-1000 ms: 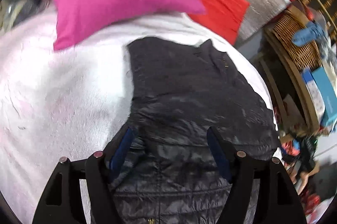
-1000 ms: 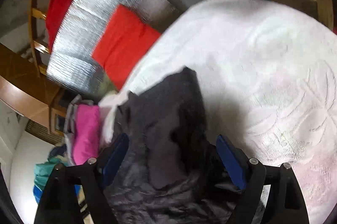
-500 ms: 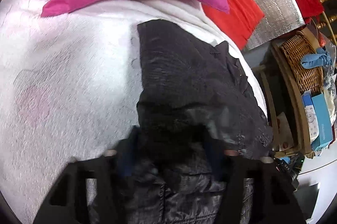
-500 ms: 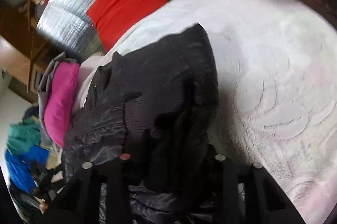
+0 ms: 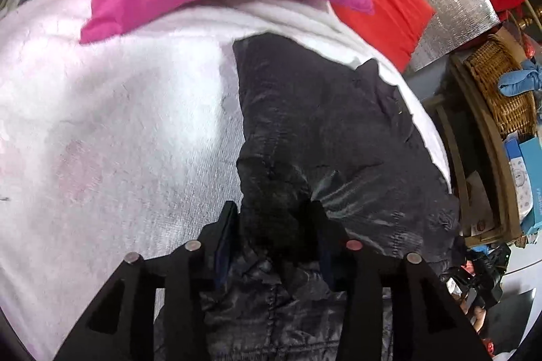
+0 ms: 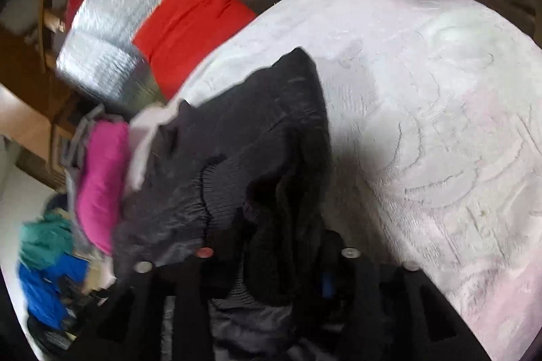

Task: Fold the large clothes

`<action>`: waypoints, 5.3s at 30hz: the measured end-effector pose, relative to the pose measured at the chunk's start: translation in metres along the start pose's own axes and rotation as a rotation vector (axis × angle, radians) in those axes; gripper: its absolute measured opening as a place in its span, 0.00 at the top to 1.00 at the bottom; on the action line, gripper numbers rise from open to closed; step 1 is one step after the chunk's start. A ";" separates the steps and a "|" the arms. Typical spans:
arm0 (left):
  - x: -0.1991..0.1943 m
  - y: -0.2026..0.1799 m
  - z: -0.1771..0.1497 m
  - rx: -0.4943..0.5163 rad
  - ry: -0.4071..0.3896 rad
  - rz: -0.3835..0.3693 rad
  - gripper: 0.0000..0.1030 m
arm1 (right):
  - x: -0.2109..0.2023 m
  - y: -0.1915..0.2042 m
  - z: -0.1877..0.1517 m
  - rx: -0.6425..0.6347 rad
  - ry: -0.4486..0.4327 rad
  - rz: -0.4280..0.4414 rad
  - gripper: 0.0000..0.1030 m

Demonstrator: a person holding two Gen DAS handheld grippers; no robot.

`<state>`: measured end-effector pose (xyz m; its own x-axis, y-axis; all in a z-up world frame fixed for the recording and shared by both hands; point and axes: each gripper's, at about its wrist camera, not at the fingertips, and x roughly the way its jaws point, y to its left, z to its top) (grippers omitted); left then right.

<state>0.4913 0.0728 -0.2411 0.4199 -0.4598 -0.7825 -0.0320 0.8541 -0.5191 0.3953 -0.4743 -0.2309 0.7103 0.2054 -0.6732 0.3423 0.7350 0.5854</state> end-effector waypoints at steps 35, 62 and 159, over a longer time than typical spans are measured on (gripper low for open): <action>-0.063 -0.004 -0.027 0.084 -0.063 -0.006 0.51 | -0.076 -0.019 -0.018 0.010 0.003 0.044 0.27; -0.149 0.041 -0.202 0.177 -0.118 0.190 0.41 | -0.163 -0.068 -0.138 0.005 0.036 0.037 0.27; 0.002 -0.001 0.012 0.030 -0.096 0.011 0.31 | 0.043 -0.003 0.012 -0.022 0.023 -0.012 0.25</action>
<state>0.5028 0.0735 -0.2382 0.5048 -0.4261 -0.7508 -0.0109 0.8665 -0.4991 0.4323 -0.4753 -0.2562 0.6919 0.2114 -0.6904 0.3369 0.7511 0.5677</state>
